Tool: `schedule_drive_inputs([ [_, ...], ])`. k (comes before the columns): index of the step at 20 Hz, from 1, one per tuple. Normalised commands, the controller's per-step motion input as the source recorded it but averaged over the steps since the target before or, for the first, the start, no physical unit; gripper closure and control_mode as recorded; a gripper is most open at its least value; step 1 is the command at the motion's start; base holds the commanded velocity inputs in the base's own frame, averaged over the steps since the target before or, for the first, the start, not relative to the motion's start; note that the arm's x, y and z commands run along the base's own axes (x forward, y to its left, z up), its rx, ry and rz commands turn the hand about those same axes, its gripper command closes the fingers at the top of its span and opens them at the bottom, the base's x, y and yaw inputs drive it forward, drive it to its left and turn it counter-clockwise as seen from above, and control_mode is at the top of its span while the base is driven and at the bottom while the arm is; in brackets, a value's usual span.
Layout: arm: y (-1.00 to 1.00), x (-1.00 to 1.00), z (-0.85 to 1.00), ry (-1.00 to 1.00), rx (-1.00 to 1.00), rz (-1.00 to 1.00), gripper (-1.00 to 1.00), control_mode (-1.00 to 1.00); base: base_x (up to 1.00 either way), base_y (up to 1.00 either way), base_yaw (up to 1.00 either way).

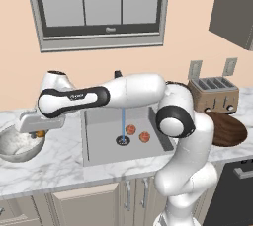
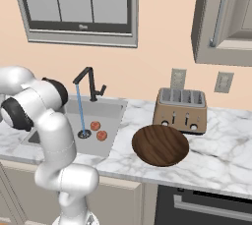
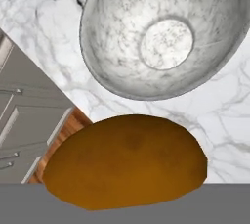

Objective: Pick the peachs from the sink and place them in one bowl. Place the mushroom in the other bowl. Then turn off the sink faucet.

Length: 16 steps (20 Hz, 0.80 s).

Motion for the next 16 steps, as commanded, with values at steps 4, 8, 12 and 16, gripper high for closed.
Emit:
schedule_drive_inputs([
  [4,0.00,0.26,-0.34,0.00,-0.02,0.00,1.00,-1.00,0.00,0.00,0.00],
  [8,0.05,0.18,-0.21,0.00,-0.03,-0.01,1.00,-1.00,0.00,0.00,0.00],
  [12,0.12,0.21,-0.21,0.00,-0.05,-0.01,1.00,-1.00,0.00,0.00,0.00],
  [16,0.12,0.31,-0.17,0.00,-0.04,-0.01,1.00,-1.00,0.00,0.00,0.00],
])
